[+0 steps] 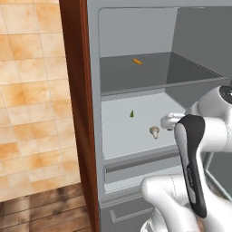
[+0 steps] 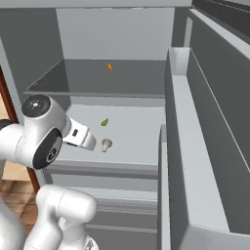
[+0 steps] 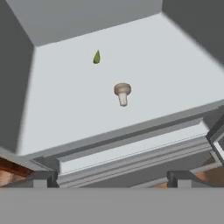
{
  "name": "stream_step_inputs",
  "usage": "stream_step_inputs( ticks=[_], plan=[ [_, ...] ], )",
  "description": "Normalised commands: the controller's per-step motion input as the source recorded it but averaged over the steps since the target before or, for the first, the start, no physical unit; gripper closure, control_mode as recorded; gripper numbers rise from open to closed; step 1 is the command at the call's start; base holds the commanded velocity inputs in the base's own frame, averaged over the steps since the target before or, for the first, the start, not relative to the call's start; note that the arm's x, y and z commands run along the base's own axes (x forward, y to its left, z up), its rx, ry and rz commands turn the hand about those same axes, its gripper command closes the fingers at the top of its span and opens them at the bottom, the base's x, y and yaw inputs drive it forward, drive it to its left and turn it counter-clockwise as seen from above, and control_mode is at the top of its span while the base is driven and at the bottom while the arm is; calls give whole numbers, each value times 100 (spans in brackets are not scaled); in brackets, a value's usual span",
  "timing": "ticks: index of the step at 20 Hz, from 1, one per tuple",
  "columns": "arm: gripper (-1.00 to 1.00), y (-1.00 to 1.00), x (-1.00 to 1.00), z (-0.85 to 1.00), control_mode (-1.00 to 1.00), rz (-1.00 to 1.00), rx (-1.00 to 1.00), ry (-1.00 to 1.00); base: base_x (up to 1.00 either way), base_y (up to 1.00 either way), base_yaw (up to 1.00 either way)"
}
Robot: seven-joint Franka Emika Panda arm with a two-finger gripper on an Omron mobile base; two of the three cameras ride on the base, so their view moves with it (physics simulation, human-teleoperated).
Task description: Transport the chicken drumstick and mushroom to the fridge. Place the chicken drumstick on the rack containing meat and place the mushroom on the rack containing the vegetable, ensuring meats and vegetables are on different racks.
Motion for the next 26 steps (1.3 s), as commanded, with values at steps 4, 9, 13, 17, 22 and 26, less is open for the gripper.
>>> stream_step_inputs(
  ticks=[4, 9, 13, 17, 22, 26],
  plan=[
    [-100, 20, -57, 0, -100, 0, -8, -5, 0, 0, 0],
    [-100, 14, -79, 30, -100, 0, -4, -3, 0, 0, 0],
    [-100, 5, -73, 57, -100, 0, 0, 0, 0, 0, 0],
    [-100, 0, 0, 0, 100, 0, 0, 0, -94, 9, 1],
    [-100, 0, 0, 0, 100, 0, 0, 0, -100, 20, 9],
    [-100, 0, 0, 0, 100, 0, 0, 0, -100, 20, 7]
  ],
)
